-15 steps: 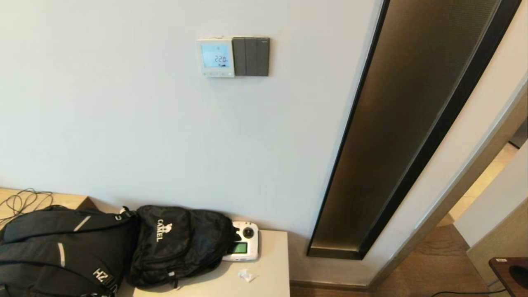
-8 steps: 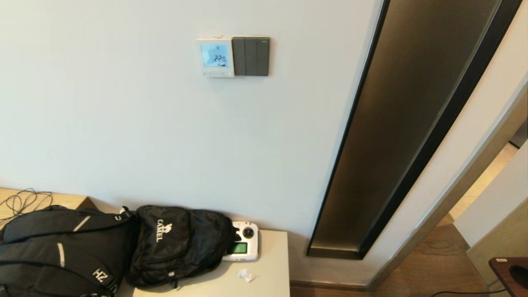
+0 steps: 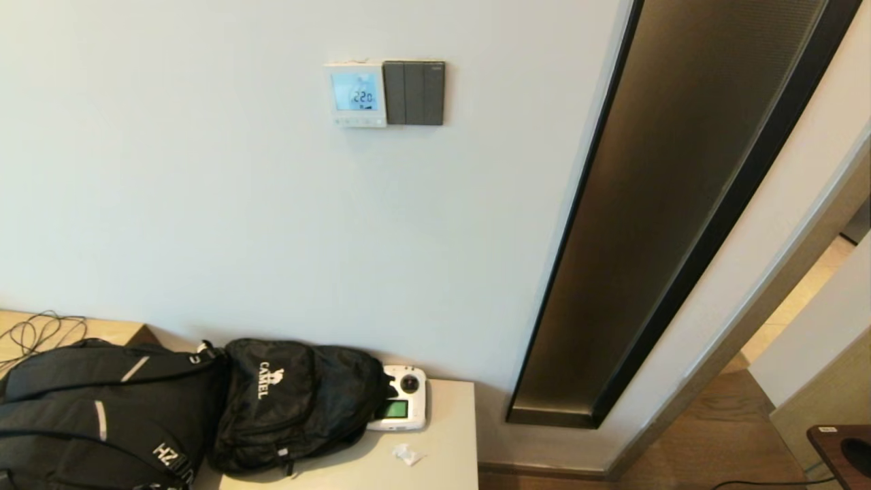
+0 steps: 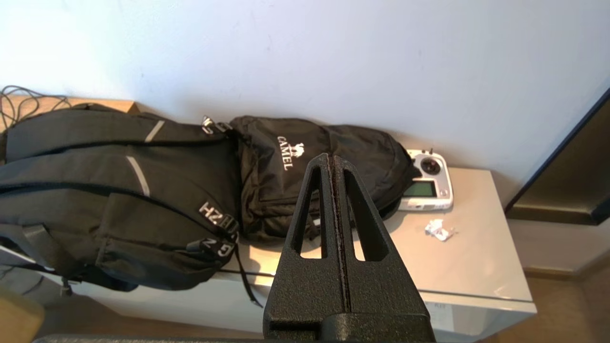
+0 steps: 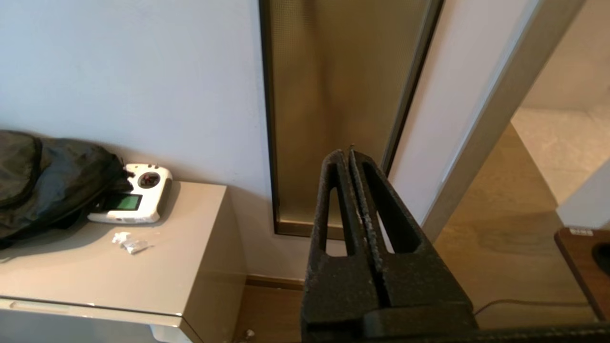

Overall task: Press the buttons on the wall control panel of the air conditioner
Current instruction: Turn off the central air conditioner

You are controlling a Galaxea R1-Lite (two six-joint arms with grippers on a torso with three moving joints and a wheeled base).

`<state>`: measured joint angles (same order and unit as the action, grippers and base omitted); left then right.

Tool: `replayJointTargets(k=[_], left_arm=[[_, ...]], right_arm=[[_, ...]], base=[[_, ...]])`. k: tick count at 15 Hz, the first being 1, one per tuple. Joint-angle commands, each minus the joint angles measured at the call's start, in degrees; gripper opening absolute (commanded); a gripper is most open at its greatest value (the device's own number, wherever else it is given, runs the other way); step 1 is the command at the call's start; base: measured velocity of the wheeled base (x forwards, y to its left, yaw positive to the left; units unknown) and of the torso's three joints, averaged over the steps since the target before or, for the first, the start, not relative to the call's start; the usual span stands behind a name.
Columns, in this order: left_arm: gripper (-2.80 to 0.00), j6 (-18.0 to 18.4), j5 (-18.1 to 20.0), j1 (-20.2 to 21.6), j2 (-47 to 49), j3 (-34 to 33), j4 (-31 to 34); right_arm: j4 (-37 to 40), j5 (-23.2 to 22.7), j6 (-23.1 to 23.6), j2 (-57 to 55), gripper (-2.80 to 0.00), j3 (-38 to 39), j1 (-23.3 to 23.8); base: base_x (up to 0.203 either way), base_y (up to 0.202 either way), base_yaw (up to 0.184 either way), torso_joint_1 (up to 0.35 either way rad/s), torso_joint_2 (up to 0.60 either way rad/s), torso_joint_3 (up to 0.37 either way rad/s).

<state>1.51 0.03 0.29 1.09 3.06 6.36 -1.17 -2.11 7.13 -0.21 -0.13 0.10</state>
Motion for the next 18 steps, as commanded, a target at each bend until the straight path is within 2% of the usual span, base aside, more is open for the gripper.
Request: replayJointTargets(k=[1, 3, 4, 18], left_arm=[[-2.80, -0.26, 0.05, -0.03, -1.09, -0.34, 0.18], [-2.80, -2.48, -0.29, -0.12, -1.09, -0.34, 0.05], [-2.80, -2.39, -0.47, -0.04, -1.09, -0.34, 0.05], [-2.80, -2.48, -0.47, -0.12, -1.09, -0.42, -0.12]], right_arm=[[0.37, -0.09, -0.21, -0.06, -2.80, 0.00, -0.01], [0.71, 0.55, -4.98, -0.05, -2.80, 0.06, 0.01], [0.64, 0.97, -5.73, -0.06, -2.80, 0.13, 0.17], [0.64, 0.97, -5.64, -0.06, -2.80, 0.05, 0.17]], base=[[0.000, 0.000, 0.000, 0.000, 0.00, 0.000], [0.000, 0.000, 0.000, 0.000, 0.00, 0.000], [0.000, 0.000, 0.000, 0.000, 0.00, 0.000], [0.000, 0.000, 0.000, 0.000, 0.00, 0.000]])
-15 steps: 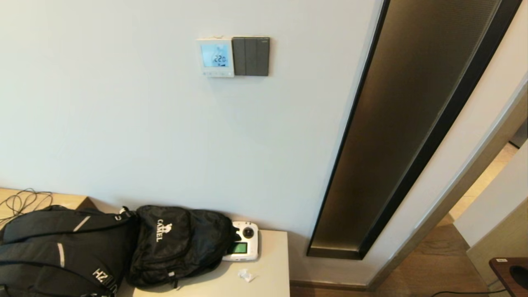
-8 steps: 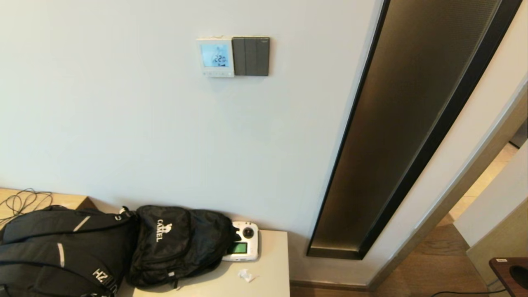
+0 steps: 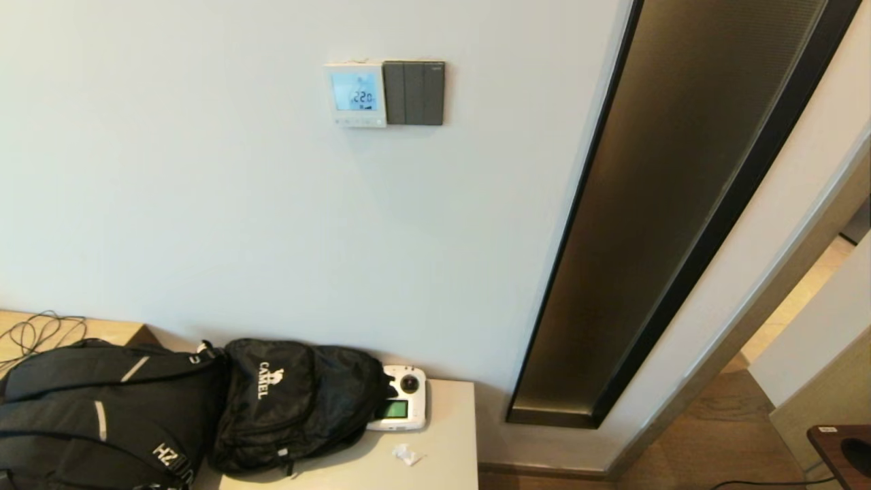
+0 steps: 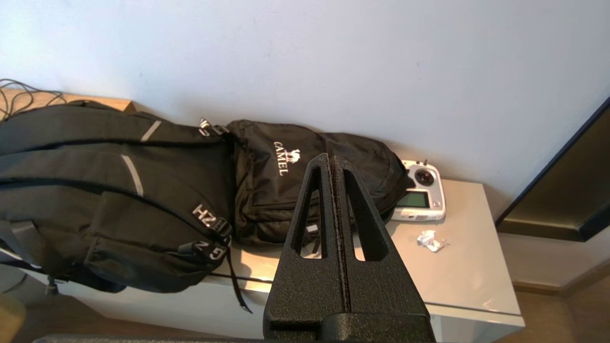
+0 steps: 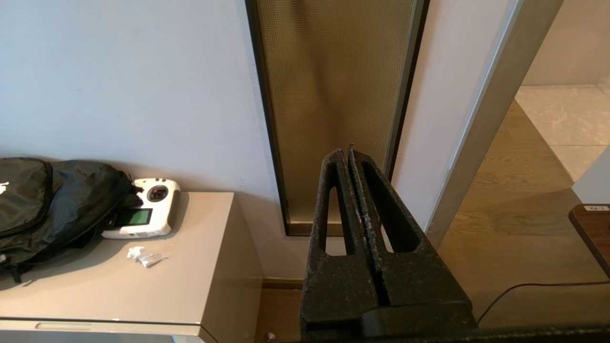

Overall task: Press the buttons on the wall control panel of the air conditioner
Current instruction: Turn off the central air conditioner

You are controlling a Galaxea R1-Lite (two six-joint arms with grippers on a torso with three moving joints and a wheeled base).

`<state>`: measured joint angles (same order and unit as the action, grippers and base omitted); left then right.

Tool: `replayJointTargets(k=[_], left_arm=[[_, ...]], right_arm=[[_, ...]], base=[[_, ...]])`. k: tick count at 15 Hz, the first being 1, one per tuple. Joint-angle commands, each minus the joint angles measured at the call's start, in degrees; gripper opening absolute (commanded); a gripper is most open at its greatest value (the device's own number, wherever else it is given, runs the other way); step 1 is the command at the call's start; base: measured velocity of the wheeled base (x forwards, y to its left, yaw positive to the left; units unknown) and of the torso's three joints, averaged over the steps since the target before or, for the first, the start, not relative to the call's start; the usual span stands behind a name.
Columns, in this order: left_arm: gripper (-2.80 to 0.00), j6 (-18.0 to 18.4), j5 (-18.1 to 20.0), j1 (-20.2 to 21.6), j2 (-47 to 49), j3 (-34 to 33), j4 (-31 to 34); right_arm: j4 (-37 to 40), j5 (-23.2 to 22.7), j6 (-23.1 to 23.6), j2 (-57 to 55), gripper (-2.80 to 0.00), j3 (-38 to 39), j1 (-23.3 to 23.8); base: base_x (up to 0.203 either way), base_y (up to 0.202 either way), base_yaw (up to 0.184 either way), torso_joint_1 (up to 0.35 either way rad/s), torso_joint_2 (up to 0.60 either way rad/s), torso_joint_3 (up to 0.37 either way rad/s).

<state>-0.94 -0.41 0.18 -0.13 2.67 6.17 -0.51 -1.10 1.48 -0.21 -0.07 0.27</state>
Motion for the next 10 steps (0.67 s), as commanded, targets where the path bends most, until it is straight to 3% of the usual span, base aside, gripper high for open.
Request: replayJointTargets(k=[1, 10], left_arm=[[-2.80, -0.03, -0.02, -0.01, 0.13, -0.03, 0.07], [-2.80, 0.06, -0.02, -0.01, 0.13, 0.05, 0.07]], right_arm=[[-0.02, -0.05, 0.02, -0.06, -2.80, -0.01, 0.00], [-0.02, 0.04, -0.07, 0.03, -2.80, 0.07, 0.03]], base=[[0.000, 0.000, 0.000, 0.000, 0.00, 0.000], [0.000, 0.000, 0.000, 0.000, 0.00, 0.000]])
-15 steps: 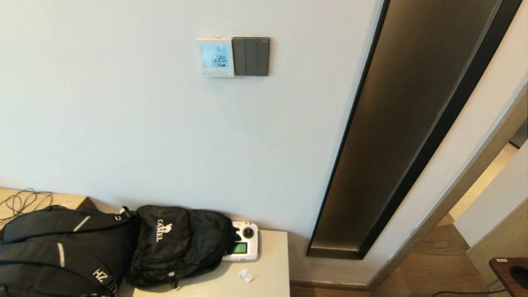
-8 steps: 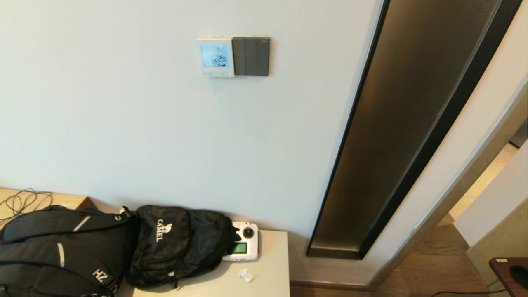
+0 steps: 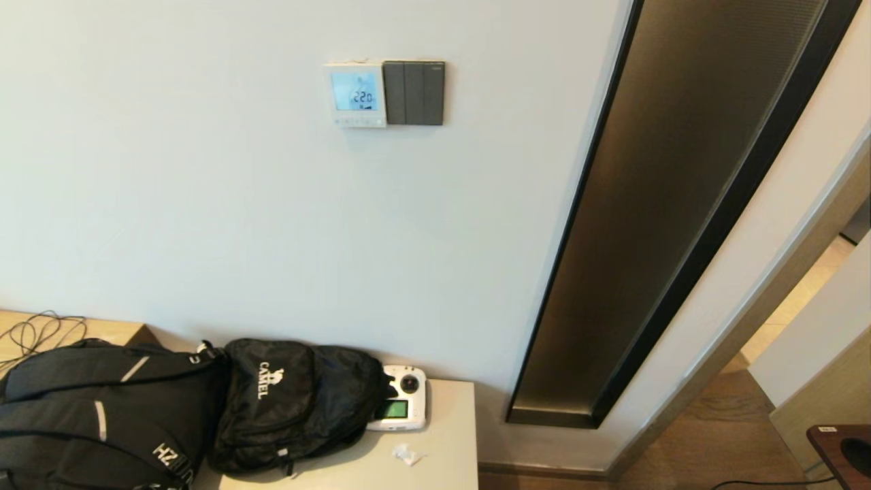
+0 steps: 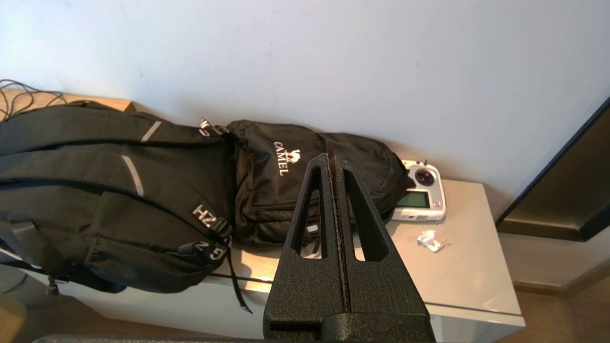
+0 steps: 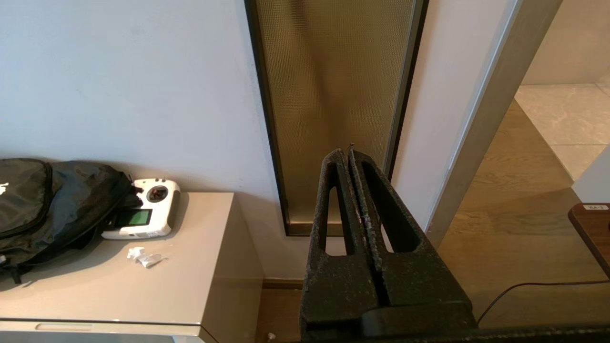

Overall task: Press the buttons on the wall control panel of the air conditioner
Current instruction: Turn off the central air conditioner

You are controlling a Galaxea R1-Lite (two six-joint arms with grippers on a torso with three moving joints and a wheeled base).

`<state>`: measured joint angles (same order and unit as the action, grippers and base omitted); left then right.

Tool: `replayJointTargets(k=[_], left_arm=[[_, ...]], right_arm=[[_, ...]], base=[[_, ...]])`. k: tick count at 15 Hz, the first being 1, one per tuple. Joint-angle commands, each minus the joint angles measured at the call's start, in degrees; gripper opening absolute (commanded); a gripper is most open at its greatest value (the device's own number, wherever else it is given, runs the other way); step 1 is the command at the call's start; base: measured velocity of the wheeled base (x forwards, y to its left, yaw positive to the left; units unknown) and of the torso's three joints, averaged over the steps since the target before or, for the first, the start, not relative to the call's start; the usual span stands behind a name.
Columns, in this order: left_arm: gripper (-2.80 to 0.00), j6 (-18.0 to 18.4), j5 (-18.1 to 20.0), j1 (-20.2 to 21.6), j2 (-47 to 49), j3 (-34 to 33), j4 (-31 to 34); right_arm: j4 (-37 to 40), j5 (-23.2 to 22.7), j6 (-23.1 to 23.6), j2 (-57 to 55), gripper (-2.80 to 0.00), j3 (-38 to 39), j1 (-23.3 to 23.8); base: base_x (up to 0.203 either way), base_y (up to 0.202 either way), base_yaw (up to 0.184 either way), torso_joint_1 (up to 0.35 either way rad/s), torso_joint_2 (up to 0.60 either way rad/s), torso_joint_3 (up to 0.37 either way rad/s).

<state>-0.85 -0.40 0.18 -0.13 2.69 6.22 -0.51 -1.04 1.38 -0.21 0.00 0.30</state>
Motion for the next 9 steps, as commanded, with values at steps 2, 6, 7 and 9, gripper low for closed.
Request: replayJointTargets(k=[2, 6, 7, 9], left_arm=[[-2.80, -0.03, -0.04, -0.01, 0.13, 0.03, 0.02], [-2.80, -0.03, -0.04, 0.08, 0.13, 0.03, 0.02], [-2.80, -0.03, -0.04, -0.01, 0.13, 0.03, 0.02], [-2.80, -0.03, -0.04, 0.04, 0.13, 0.03, 0.02]], right_arm=[[-0.02, -0.02, 0.03, 0.03, -2.80, 0.00, -0.03], [-0.02, -0.02, 0.03, 0.03, -2.80, 0.00, -0.01], [-0.02, -0.02, 0.03, 0.03, -2.80, 0.00, -0.04], [-0.02, -0.02, 0.00, 0.03, -2.80, 0.00, -0.01]], base=[[0.000, 0.000, 0.000, 0.000, 0.00, 0.000], [0.000, 0.000, 0.000, 0.000, 0.00, 0.000], [0.000, 0.000, 0.000, 0.000, 0.00, 0.000], [0.000, 0.000, 0.000, 0.000, 0.00, 0.000]])
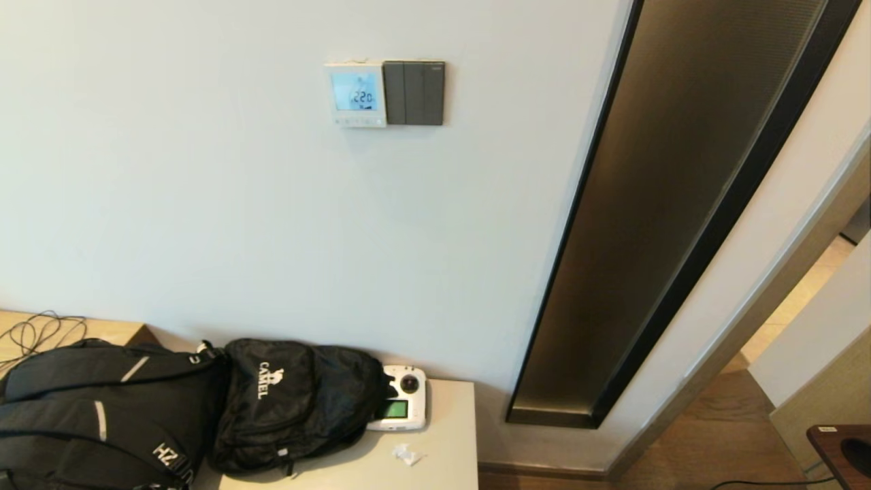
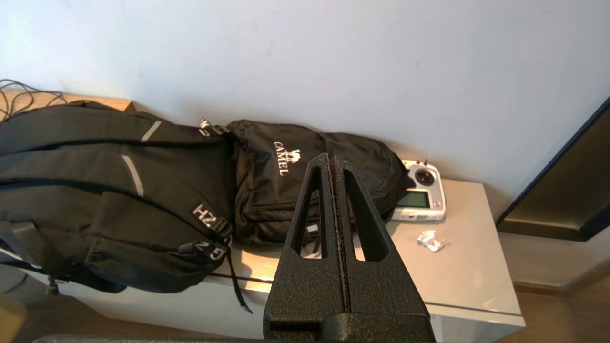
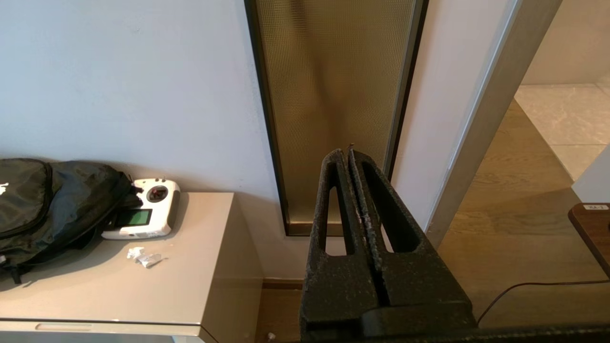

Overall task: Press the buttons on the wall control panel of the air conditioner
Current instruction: Turn off the central air conditioner

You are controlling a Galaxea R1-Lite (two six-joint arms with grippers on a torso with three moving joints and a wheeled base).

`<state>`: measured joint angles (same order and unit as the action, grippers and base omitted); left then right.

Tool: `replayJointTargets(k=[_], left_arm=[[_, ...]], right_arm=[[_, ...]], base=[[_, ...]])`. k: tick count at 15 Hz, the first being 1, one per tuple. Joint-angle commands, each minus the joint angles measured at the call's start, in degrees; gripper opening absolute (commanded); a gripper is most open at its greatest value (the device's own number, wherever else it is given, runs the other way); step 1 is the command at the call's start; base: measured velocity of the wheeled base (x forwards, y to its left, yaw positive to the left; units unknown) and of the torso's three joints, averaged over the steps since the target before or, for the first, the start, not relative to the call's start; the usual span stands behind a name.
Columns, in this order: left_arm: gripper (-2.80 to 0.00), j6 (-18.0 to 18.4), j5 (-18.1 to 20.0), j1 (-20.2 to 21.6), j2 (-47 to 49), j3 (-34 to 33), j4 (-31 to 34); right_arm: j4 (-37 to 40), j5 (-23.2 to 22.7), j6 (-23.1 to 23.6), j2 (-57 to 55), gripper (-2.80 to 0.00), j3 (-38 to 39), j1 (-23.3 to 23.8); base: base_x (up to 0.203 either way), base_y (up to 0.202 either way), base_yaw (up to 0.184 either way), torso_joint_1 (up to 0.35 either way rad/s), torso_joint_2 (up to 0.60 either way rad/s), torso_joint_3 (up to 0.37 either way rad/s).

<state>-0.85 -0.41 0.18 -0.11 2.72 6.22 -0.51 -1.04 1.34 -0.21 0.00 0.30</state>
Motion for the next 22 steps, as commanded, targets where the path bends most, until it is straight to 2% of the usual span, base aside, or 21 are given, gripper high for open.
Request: replayJointTargets(k=[1, 22], left_arm=[[-2.80, -0.03, -0.02, -0.01, 0.11, 0.01, 0.02], [-2.80, -0.11, -0.11, -0.01, 0.11, -0.08, 0.02]], right_arm=[[-0.02, -0.02, -0.02, 0.03, -2.80, 0.03, 0.04], [-0.02, 0.07, -0.11, 0.03, -2.80, 0.09, 0.05]], base=[[0.000, 0.000, 0.000, 0.000, 0.00, 0.000], [0.000, 0.000, 0.000, 0.000, 0.00, 0.000]])
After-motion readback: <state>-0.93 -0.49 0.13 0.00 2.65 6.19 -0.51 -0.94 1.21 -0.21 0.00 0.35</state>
